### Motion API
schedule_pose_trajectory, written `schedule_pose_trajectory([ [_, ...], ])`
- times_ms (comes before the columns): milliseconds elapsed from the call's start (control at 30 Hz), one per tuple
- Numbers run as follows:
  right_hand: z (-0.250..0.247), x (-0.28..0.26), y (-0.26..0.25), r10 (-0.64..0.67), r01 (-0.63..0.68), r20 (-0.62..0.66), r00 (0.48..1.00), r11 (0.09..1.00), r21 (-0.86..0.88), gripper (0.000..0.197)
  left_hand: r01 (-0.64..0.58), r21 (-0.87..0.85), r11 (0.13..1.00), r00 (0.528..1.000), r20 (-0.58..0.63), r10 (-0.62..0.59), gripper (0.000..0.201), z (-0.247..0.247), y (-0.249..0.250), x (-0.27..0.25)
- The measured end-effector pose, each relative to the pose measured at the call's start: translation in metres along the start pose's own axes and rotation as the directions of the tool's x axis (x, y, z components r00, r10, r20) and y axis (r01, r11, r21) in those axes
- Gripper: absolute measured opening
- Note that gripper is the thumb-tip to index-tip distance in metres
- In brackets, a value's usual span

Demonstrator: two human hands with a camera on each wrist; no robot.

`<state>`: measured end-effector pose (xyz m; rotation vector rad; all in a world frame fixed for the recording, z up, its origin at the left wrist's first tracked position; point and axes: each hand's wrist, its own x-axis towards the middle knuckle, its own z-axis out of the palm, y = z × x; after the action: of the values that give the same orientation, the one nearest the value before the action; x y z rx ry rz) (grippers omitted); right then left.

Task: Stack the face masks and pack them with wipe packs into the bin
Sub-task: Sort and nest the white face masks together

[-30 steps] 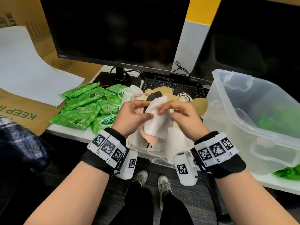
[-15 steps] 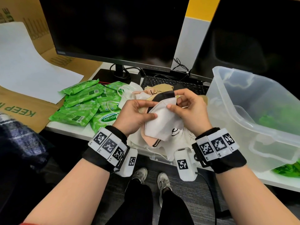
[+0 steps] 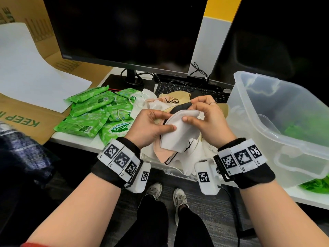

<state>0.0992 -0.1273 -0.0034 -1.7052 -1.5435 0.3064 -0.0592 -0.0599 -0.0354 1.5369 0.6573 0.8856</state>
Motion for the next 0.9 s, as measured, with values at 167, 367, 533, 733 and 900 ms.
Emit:
schedule_pose_trajectory([
  [167,-0.005,0.005,-0.008,0.003,0.001,0.037,0.999,0.996,-0.085,0.032,-0.006,0.005,1.0,1.0,0.026,0.005,0.029,0.002,0.0,0.0],
  [367,0.001,0.003,-0.002,0.053,-0.027,-0.216,0.975,0.992,0.122,0.038,-0.108,-0.027,0.994,0.994,-0.012,0.108,0.045,0.003,0.002,0.001],
  [533,0.002,-0.001,-0.002,-0.013,0.046,-0.297,0.955,0.994,0.104,0.035,-0.127,-0.085,0.988,0.992,-0.008,0.127,0.062,0.003,0.001,0.001],
  [733,0.006,-0.007,-0.005,-0.097,0.119,-0.266,0.959,0.991,0.068,0.007,-0.104,-0.086,0.991,0.994,-0.032,0.101,0.055,0.002,-0.003,0.004],
  [900,0.007,-0.005,-0.002,-0.02,0.019,-0.014,1.0,0.999,-0.032,0.014,-0.013,-0.016,1.0,0.999,-0.053,0.012,0.037,0.002,-0.006,0.005],
])
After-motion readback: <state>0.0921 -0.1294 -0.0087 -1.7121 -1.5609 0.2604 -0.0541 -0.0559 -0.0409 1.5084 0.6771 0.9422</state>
